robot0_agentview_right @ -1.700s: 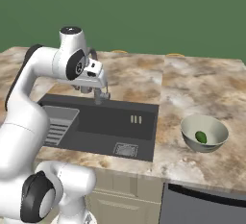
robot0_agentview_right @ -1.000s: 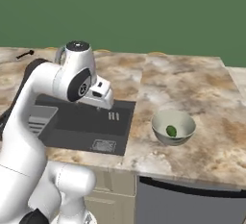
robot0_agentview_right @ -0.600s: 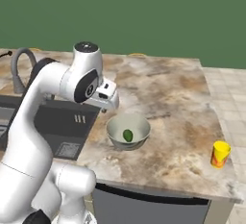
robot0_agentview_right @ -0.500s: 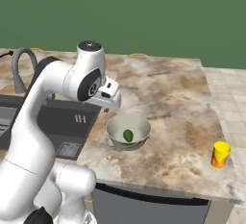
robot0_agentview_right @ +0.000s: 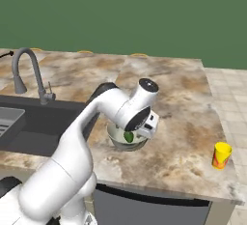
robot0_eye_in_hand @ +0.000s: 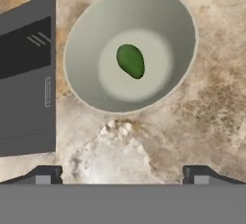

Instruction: Move the cup from next to the sink to the open cabinet. Then, move the bowl with the avocado to the fridge to clear the area for faucet cleaning.

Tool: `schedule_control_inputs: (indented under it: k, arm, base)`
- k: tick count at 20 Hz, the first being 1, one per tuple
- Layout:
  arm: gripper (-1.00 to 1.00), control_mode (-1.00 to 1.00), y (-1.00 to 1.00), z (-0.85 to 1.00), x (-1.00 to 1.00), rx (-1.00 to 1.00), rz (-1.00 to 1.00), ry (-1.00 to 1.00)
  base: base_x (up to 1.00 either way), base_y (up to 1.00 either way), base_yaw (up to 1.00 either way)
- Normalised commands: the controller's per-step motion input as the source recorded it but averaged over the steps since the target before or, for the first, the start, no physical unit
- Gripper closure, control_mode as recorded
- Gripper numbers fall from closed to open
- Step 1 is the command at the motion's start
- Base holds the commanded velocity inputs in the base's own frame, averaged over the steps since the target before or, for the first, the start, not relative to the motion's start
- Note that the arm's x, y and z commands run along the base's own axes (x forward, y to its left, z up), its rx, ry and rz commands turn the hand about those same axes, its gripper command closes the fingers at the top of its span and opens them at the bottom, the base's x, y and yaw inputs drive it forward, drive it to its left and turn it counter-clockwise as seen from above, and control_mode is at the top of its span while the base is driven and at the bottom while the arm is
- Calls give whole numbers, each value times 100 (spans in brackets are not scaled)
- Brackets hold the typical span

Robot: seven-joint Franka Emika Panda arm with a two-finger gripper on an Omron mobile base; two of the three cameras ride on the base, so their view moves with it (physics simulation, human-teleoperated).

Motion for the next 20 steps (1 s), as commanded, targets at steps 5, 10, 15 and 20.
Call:
schedule_control_inputs:
  k: [5,10,15,20]
  arm:
    - [-100,-100,-47,-45,58,1,-1,0]
    - [-100,-100,-42,-39,74,0,-7,0]
    - [-100,-100,-15,-51,58,0,-1,0]
    - [100,-100,6,-71,31,0,0,7]
  base:
    - [0,0,0]
    - [0,0,0]
    - [0,0,0]
    - [0,0,0]
